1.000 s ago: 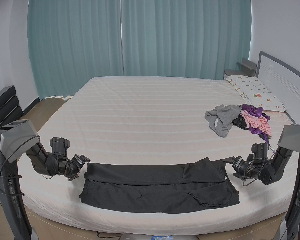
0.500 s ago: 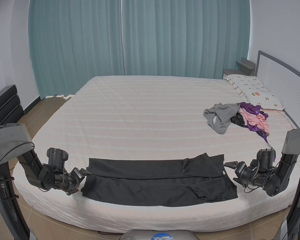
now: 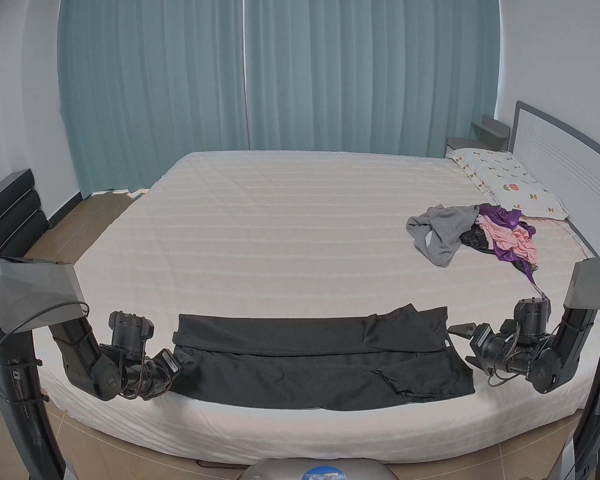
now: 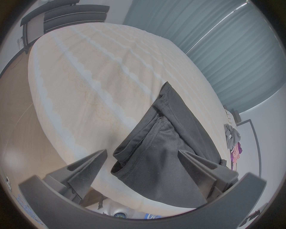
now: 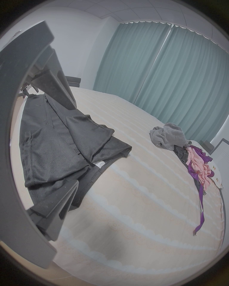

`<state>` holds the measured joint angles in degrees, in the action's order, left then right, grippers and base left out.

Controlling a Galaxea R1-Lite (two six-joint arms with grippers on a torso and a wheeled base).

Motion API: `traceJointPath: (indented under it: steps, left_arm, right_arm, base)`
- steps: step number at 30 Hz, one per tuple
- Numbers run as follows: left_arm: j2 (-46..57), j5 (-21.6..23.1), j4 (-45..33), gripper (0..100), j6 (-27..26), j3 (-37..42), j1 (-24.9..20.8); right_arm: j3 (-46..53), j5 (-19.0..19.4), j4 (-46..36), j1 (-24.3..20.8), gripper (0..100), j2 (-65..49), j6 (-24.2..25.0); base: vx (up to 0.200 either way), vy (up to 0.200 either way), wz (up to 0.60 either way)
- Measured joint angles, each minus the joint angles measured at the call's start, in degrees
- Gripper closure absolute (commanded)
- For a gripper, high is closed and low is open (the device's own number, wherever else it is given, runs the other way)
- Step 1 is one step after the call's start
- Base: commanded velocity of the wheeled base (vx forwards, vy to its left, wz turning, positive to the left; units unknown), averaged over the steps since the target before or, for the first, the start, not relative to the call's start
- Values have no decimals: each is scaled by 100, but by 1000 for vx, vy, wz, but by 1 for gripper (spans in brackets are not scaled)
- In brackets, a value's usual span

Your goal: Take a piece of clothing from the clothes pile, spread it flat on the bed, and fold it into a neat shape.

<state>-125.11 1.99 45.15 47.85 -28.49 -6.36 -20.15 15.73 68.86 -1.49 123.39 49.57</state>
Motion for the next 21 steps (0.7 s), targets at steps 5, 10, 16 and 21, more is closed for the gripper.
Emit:
traceJointPath:
  steps: [5,10,16,21]
  left_arm:
    - [-68,-11,2,100,0,-28,0]
    - [-102,-130,-33,100,-12,21,59]
    - [-121,-368,-33,100,-99,138,89]
    - [-121,-456,-46,100,-178,223,119]
  right_arm:
    - [-7,-2,-4,-5,0,0,2]
    - [-10,-7,-4,-5,0,0,2]
    - [0,-16,-6,22,0,-10,0]
    - [-5,-23,-15,26,0,-7,-6]
  base:
    - [0,0,0]
    - [0,0,0]
    - [0,0,0]
    - [0,0,0]
